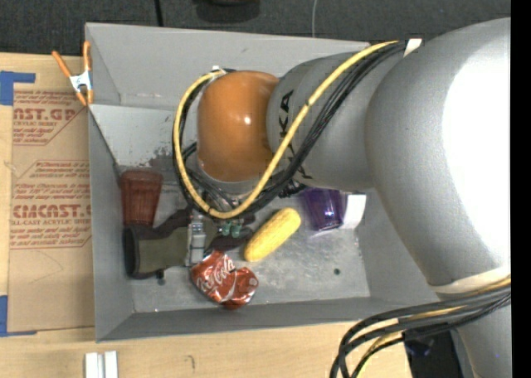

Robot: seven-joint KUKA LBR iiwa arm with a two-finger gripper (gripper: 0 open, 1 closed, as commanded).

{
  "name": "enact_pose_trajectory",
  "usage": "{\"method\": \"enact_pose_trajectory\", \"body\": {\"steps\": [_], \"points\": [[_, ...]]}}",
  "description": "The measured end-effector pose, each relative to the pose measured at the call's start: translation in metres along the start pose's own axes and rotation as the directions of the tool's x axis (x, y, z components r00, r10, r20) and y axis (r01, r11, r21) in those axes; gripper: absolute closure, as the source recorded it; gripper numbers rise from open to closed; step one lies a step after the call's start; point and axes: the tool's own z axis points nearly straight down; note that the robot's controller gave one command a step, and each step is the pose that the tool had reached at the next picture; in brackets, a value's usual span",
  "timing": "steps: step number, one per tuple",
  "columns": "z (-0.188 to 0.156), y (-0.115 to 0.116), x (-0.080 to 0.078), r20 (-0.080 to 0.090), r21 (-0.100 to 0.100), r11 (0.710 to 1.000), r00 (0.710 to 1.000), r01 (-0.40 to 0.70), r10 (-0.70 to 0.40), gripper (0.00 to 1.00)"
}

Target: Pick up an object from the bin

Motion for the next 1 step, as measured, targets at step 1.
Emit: {"method": "enact_pose_trajectory", "body": {"steps": [1], "points": [[-0.0046,-0.0006,-0.0018,0.007,-0.001,1.000,1.000,-0.002,0.002,0.00]]}}
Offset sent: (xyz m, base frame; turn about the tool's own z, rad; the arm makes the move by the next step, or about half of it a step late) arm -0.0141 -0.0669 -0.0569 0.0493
